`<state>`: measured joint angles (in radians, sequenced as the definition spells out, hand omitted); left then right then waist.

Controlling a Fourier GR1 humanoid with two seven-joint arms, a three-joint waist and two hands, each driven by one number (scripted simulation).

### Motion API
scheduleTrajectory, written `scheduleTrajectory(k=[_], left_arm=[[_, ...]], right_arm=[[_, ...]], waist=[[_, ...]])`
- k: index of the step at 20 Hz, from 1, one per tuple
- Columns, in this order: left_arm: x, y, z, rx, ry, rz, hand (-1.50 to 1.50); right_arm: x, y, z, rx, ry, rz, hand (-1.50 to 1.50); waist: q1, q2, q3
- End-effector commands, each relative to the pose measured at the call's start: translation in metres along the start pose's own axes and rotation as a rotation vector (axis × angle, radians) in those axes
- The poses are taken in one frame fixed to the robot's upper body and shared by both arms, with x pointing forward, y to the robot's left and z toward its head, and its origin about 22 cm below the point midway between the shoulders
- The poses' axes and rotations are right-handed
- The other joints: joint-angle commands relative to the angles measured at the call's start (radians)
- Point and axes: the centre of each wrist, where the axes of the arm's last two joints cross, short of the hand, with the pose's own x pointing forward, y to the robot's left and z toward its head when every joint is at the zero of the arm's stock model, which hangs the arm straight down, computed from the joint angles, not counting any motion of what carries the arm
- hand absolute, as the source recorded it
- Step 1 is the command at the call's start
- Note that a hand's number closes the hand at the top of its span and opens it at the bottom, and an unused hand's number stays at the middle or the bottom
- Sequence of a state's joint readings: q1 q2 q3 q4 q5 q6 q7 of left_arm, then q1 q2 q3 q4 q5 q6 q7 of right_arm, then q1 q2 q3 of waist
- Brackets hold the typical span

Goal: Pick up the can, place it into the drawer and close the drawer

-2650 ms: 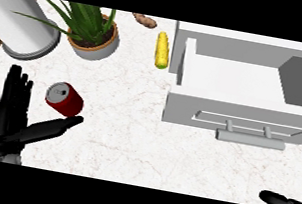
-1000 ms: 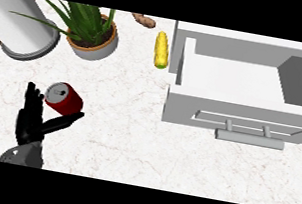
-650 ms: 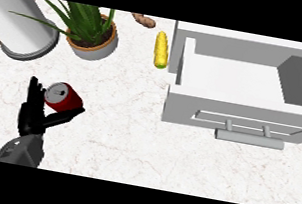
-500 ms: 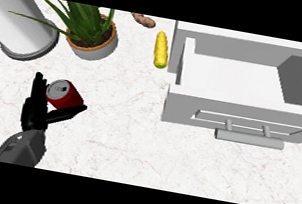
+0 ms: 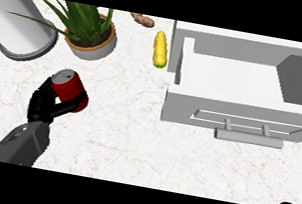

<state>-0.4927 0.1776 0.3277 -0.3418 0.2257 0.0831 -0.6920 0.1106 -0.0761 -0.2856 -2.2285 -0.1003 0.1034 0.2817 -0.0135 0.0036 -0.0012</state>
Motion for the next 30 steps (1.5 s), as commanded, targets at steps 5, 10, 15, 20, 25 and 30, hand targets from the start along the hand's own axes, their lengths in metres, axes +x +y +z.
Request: scheduleTrajectory(k=[5, 10, 15, 20, 25, 30], left_arm=[[0.011, -0.025, -0.012, -0.122, -0.048, 0.036, 1.5], [0.012, -0.077, -0.009, -0.345, -0.037, -0.006, 1.5], [0.023, -0.118, -0.007, -0.36, -0.073, 0.081, 1.5], [0.046, -0.128, -0.02, -0.417, -0.077, 0.056, 1.5], [0.105, -0.169, -0.04, -0.466, -0.141, 0.012, 1.5], [0.155, -0.194, -0.035, -0.521, -0.139, 0.008, 1.5]], right_arm=[[0.0, -0.006, -0.008, -0.028, -0.024, 0.012, -1.5], [0.004, 0.003, -0.008, 0.006, -0.018, 0.005, -1.5], [0.02, -0.001, -0.001, -0.005, -0.028, 0.028, -1.5], [0.012, -0.016, -0.001, -0.02, -0.016, 0.035, -1.5], [0.022, -0.015, 0.007, -0.05, -0.028, 0.046, -1.5], [0.017, -0.013, 0.014, -0.056, -0.024, 0.044, -1.5]], waist=[[0.005, -0.002, 0.001], [-0.015, 0.006, -0.001], [0.0, -0.003, 0.001], [0.007, -0.004, 0.001], [0.008, -0.008, 0.002], [0.017, -0.012, 0.002]])
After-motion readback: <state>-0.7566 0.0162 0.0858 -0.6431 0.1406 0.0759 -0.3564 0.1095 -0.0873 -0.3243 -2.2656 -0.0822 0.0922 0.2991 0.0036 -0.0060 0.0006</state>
